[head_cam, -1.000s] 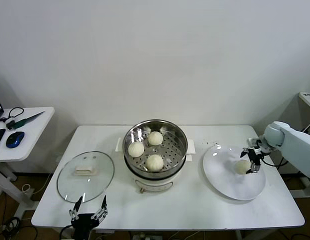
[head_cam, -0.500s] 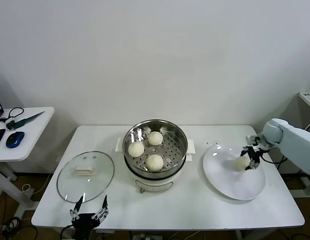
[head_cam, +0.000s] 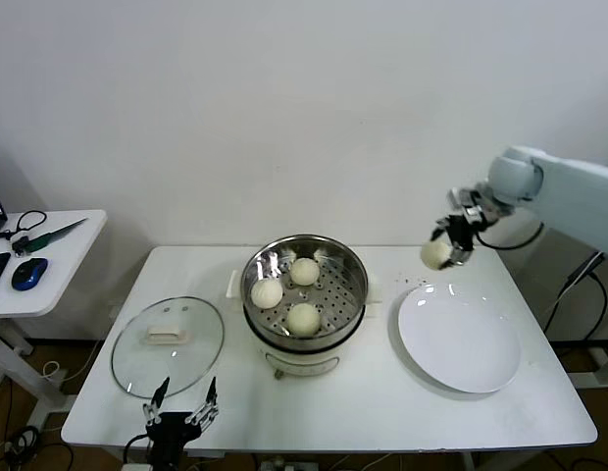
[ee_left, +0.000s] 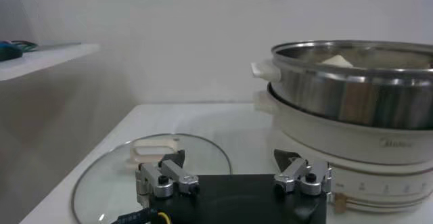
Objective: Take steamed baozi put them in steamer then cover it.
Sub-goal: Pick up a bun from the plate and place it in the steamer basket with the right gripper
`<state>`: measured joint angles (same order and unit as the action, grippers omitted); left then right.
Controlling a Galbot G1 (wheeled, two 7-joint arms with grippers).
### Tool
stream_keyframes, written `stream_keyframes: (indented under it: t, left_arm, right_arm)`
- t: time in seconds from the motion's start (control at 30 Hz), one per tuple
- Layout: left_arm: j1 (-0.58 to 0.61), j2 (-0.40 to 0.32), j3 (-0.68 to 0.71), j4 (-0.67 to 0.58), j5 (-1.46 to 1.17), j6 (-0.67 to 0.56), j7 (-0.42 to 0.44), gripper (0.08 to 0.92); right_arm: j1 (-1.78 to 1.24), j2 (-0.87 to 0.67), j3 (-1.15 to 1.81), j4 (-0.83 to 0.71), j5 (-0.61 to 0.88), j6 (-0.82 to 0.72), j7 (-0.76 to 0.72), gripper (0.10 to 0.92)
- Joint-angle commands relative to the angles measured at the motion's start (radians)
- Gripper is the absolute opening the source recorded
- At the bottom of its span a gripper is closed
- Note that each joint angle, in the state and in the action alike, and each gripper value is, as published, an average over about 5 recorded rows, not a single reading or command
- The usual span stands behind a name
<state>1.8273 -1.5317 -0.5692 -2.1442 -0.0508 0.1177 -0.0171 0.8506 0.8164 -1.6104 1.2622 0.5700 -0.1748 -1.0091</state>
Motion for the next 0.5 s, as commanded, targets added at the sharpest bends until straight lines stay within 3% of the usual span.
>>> stream_keyframes:
  t: [0.03,0.5]
  left_arm:
    - [0.0,0.001,0.004,-0.011,0.0,0.004,0.001,0.823]
    - [0.017,0.015,-0.014,-0.026,-0.03,0.004,-0.001,0.823]
  right_arm:
    - [0.271,0.18,-0.132,0.317,0.37,-0.198,0.122,0.704]
    - [-0.126,0.348,-0.035,0.069,0.209,-0.251,0.202,0.704]
